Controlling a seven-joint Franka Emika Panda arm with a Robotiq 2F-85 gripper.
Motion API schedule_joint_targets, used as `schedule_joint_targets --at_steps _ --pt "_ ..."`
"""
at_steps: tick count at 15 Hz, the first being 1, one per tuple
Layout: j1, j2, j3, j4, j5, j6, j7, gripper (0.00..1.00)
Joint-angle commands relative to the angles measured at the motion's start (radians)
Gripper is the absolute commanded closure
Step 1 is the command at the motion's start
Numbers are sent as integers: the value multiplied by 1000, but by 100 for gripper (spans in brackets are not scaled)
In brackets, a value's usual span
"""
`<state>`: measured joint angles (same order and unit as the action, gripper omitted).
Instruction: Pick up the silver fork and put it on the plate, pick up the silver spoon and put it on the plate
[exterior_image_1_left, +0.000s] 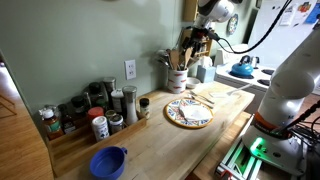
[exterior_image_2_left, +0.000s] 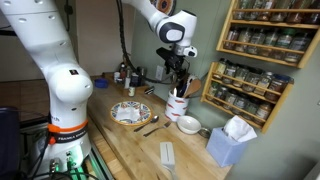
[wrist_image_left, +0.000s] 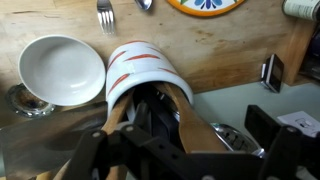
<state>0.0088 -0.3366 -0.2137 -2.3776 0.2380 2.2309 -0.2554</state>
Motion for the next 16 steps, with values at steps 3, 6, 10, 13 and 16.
schedule_joint_targets --at_steps 3,6,10,13,16 --pt "-28 -19 58 -96 -65 -6 9 0" --pt "-45 -31 84 -170 -136 7 31 0" --pt "-86 -23 77 -269 -212 37 48 0" --pt "-86 2 67 -254 -189 19 25 0" --pt "-92 3 65 -260 -190 23 23 0"
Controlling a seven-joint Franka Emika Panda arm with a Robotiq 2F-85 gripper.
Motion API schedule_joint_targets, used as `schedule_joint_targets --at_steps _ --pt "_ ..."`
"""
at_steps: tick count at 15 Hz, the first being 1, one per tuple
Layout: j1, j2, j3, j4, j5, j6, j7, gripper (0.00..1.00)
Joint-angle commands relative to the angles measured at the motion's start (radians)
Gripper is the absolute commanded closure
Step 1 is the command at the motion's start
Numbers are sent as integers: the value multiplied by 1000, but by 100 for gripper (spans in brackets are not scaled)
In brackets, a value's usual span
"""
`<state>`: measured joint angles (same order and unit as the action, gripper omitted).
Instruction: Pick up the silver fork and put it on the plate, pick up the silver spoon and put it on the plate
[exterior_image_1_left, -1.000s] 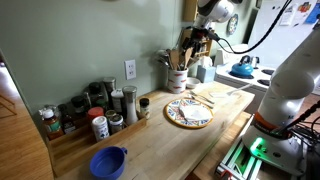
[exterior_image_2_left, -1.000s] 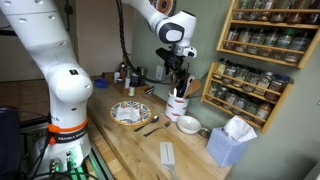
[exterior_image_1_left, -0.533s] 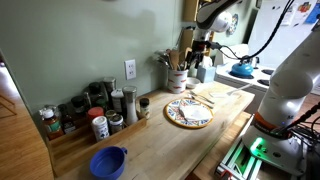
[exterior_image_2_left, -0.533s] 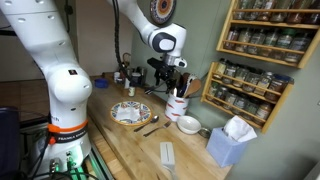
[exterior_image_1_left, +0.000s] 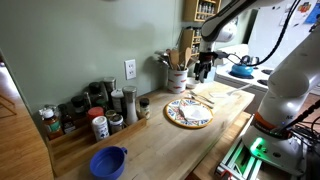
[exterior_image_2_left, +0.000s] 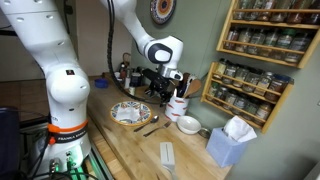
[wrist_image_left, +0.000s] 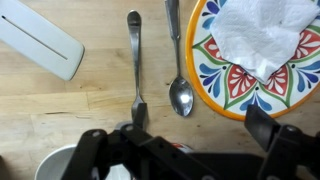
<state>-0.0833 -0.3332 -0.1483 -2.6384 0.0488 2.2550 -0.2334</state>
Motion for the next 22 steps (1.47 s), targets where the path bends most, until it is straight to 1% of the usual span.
schedule_joint_targets --at_steps 1,3,5,7,11,16,22 --pt "2 0 1 5 0 -2 1 0" --pt "3 0 2 8 0 -2 1 0" --pt "-14 45 11 26 -45 -5 27 0" --pt "-23 86 12 15 -83 8 34 0" --pt "-33 166 8 1 -127 39 39 0" --pt "-52 243 -4 -17 -152 143 27 0" --pt "-70 333 -16 -2 -156 277 21 0"
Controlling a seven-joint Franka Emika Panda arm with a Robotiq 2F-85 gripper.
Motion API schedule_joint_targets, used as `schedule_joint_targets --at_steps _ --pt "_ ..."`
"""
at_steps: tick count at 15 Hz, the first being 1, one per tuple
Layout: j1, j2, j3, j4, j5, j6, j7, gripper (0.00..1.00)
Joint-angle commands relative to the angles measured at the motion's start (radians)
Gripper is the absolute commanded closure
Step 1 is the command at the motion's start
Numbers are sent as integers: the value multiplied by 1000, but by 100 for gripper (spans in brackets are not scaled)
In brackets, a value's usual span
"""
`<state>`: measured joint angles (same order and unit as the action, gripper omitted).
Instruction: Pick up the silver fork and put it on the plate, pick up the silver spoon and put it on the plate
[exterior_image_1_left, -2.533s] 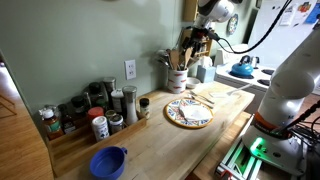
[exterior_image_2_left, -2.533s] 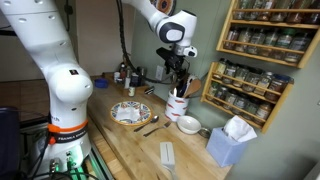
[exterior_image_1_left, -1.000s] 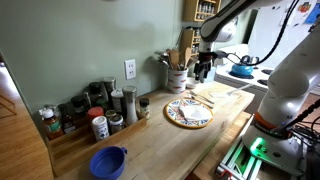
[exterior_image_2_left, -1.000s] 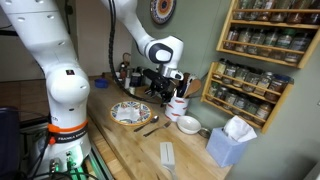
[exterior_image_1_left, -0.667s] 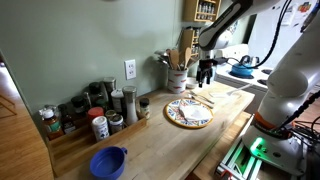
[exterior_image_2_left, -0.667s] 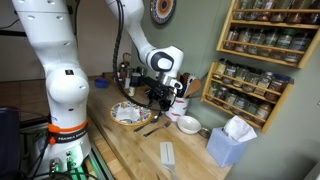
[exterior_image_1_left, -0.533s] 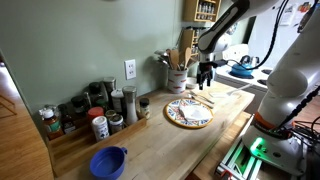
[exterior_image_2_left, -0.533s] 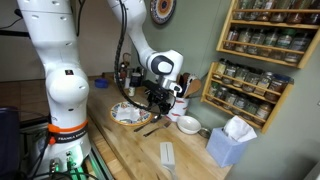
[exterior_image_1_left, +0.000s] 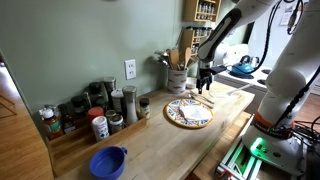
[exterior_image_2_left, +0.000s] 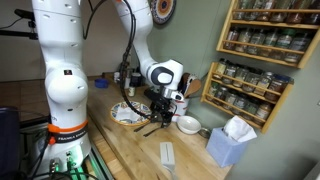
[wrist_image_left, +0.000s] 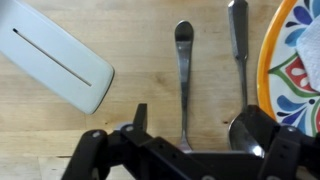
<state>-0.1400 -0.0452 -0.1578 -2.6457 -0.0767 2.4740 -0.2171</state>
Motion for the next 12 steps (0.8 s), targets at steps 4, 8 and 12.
schedule_joint_targets --at_steps 4,8,12 --pt "-22 93 -10 16 -51 122 -1 0" --pt "-22 117 -7 21 -38 169 -22 0" --pt "-24 136 -7 33 -34 182 -31 16"
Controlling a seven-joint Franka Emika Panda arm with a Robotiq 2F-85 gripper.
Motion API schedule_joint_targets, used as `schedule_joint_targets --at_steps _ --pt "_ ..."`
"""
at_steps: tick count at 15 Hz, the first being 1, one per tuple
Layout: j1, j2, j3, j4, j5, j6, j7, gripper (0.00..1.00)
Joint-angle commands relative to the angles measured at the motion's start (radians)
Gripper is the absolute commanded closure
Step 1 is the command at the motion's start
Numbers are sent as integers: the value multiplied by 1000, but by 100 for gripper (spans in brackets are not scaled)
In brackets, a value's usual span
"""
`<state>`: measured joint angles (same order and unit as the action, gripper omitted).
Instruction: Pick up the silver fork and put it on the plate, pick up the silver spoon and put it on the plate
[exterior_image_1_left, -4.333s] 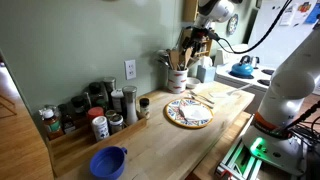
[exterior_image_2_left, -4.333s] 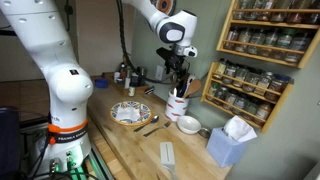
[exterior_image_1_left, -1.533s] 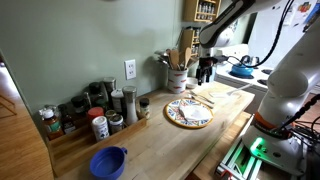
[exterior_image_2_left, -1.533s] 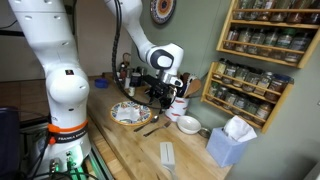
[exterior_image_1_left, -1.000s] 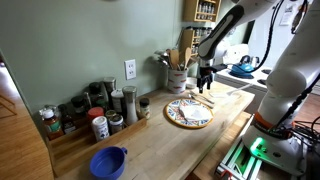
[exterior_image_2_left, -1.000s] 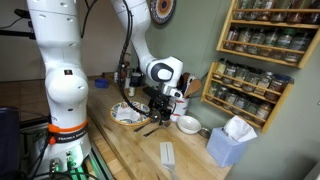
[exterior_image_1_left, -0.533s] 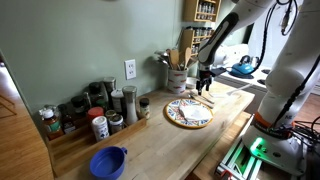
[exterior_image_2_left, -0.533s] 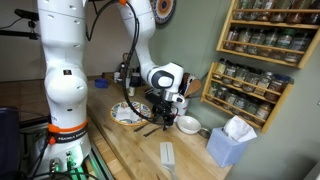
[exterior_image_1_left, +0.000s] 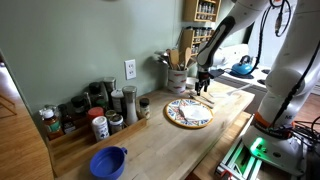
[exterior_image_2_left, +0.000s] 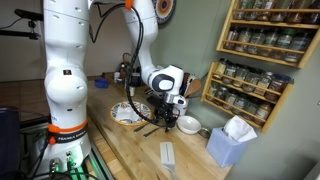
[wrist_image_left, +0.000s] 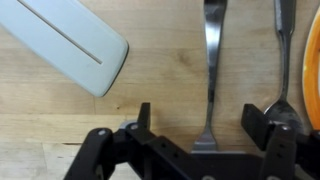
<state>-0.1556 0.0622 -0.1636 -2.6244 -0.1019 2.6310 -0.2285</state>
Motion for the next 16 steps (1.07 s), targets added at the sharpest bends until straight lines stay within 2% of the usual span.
schedule_joint_targets --at_steps 1,3,4,6,7,8,9,11,14,16 --pt "-10 31 2 13 10 29 -39 36" --pt "-12 39 3 18 15 37 -51 42" --pt "-13 41 5 19 20 41 -58 48" --pt "-13 47 7 22 29 43 -74 52" --pt "-14 50 9 24 36 42 -83 60" --pt "-15 51 12 25 47 43 -99 57" --pt "-17 51 16 25 66 44 -123 60" --pt "-19 56 21 29 93 44 -158 58" --pt "-21 62 27 34 130 40 -201 66" --pt "-23 66 30 36 148 39 -223 81"
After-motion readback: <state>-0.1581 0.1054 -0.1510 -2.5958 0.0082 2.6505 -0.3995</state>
